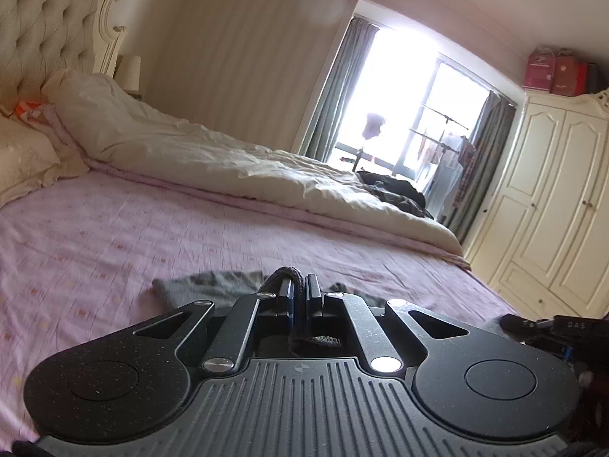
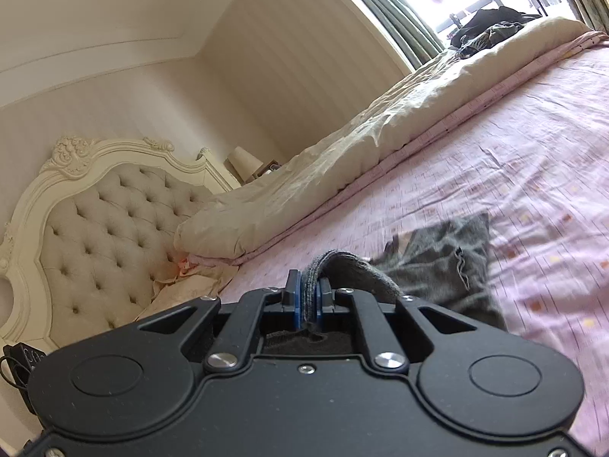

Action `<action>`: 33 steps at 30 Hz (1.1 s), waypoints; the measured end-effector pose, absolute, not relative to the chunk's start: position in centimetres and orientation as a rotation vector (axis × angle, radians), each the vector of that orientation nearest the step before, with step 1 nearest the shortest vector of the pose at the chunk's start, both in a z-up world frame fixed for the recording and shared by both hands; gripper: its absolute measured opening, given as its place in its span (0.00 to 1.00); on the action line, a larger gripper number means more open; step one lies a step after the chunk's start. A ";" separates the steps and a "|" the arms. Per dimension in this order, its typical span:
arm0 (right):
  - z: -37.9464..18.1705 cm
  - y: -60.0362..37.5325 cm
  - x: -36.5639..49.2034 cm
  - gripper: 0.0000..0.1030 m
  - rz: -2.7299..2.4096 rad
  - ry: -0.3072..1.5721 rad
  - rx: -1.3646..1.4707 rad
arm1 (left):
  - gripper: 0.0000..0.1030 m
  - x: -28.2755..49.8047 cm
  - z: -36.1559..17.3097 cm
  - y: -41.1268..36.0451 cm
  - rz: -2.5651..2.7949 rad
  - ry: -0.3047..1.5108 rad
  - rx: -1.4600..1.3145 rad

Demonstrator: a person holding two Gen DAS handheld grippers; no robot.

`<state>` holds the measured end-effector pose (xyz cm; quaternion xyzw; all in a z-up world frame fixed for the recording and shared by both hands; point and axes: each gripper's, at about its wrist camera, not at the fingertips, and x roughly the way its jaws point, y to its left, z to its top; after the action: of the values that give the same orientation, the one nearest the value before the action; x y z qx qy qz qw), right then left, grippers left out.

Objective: Fold small clothes
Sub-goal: 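Lift the hem with both grippers and fold it toward the collar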

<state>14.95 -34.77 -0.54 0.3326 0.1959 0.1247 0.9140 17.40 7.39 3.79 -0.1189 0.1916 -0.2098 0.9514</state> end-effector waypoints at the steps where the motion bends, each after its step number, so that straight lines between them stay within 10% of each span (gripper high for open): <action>1: -0.7 -35.0 16.6 0.14 0.246 0.406 0.687 | 0.05 18.9 4.0 7.1 -0.424 0.386 -0.237; 20: -10.2 -37.1 34.2 0.22 0.019 0.625 0.652 | 0.08 38.7 -6.4 4.4 -0.244 0.649 -0.199; 25: -9.1 -37.7 33.3 0.58 -0.007 0.570 0.638 | 0.42 39.1 -5.5 5.6 -0.181 0.629 -0.238; 33: -6.1 -31.9 30.1 0.59 0.116 0.567 0.337 | 0.69 34.2 -2.2 4.4 -0.246 0.571 -0.068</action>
<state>30.07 -31.87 -6.13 0.1652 0.2781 0.0570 0.9445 34.17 4.42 -2.16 -0.0336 0.2806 -0.1209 0.9516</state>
